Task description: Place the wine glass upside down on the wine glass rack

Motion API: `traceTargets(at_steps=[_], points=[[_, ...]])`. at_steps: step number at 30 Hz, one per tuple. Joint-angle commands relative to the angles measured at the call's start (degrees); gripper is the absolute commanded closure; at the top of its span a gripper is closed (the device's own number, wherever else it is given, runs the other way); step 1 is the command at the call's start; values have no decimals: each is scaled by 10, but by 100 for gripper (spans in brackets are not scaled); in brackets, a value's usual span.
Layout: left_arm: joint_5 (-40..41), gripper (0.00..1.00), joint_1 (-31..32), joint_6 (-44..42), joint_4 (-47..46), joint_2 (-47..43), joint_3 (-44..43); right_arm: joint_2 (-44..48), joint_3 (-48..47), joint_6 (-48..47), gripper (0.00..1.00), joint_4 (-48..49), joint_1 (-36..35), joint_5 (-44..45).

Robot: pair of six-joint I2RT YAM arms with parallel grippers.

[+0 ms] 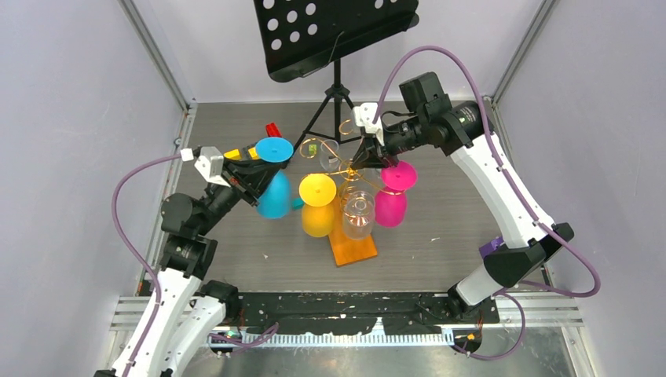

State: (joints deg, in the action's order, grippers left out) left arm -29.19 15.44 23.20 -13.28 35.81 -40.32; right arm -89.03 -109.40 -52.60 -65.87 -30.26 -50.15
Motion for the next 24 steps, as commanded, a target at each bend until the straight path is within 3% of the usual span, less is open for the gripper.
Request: traceTargets(at_steps=[1, 13, 24], points=[[-12, 100, -2, 20, -111, 12, 27, -5, -22, -7, 91, -3, 2, -10], [-84, 100, 17, 29, -352, 122, 79, -10, -21, 0, 95, 3, 2, -9], [-115, 100, 68, 2, -391, 166, 80, -6, -15, 14, 95, 17, 2, -1]])
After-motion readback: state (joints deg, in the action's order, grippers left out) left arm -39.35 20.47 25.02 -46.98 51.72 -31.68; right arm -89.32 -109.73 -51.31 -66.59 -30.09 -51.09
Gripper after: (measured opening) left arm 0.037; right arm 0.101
